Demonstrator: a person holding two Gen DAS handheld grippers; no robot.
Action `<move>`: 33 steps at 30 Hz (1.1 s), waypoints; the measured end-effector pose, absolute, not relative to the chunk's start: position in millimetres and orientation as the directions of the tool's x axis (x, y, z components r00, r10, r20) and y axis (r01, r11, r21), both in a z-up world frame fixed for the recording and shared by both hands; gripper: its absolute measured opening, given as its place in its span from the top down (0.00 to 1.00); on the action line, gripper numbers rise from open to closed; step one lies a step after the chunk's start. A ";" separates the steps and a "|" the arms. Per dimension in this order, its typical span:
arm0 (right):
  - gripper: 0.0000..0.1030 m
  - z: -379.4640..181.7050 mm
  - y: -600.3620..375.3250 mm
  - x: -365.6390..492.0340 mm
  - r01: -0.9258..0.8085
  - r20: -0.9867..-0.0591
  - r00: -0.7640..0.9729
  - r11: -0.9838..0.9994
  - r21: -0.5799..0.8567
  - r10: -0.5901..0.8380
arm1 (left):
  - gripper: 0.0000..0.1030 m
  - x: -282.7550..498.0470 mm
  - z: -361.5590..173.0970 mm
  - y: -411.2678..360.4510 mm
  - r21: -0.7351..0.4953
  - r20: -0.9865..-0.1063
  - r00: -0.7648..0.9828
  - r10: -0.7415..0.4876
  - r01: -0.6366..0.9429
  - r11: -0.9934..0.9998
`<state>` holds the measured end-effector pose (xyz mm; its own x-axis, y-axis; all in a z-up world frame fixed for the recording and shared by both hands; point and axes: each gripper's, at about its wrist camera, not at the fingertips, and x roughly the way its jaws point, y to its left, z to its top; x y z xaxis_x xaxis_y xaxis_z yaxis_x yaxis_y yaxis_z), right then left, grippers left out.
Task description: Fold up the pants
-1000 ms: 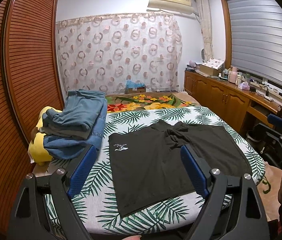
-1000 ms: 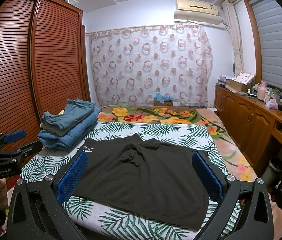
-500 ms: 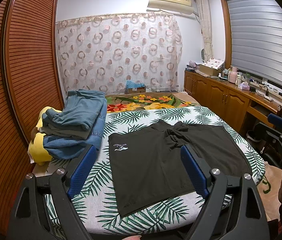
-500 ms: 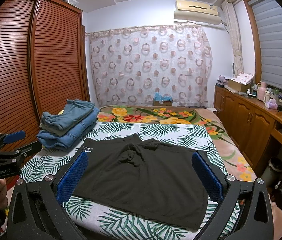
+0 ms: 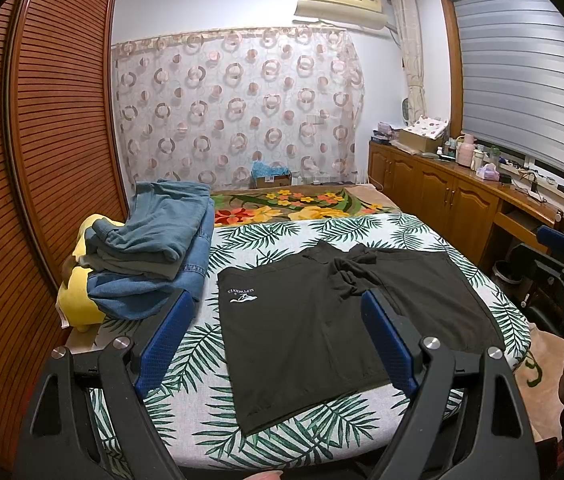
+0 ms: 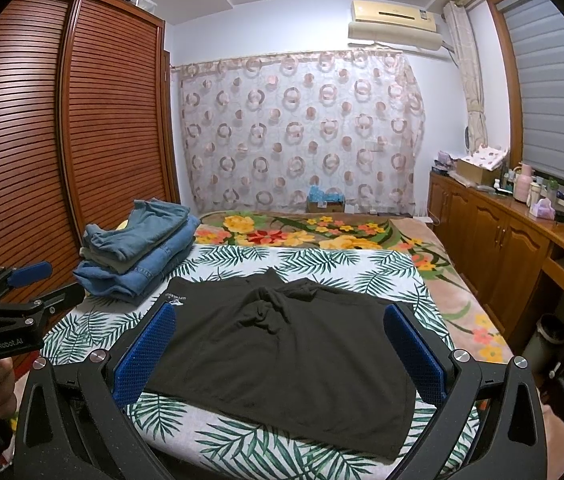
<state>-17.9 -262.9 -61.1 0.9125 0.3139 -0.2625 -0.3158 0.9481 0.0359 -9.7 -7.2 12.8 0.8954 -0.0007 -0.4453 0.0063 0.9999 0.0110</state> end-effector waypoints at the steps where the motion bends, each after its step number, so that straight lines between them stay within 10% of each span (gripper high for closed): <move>1: 0.00 -61.1 -263.3 -18.0 -0.316 -0.262 0.913 0.948 0.035 0.313 | 0.16 -9.7 12.8 -7.2 0.011 -0.446 0.895 -0.001 0.007 1.000; 33: 0.00 -83.4 -265.4 18.4 -0.295 -0.398 0.872 0.955 0.037 0.285 | 0.16 24.4 -59.7 10.6 -0.028 -0.593 0.804 -0.045 0.035 0.999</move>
<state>18.4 -265.4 -83.4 0.8720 0.2851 -0.3979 -0.2953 0.9547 0.0371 24.4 10.6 -59.7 0.8038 -0.0445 -0.5933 0.0345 0.9990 -0.0282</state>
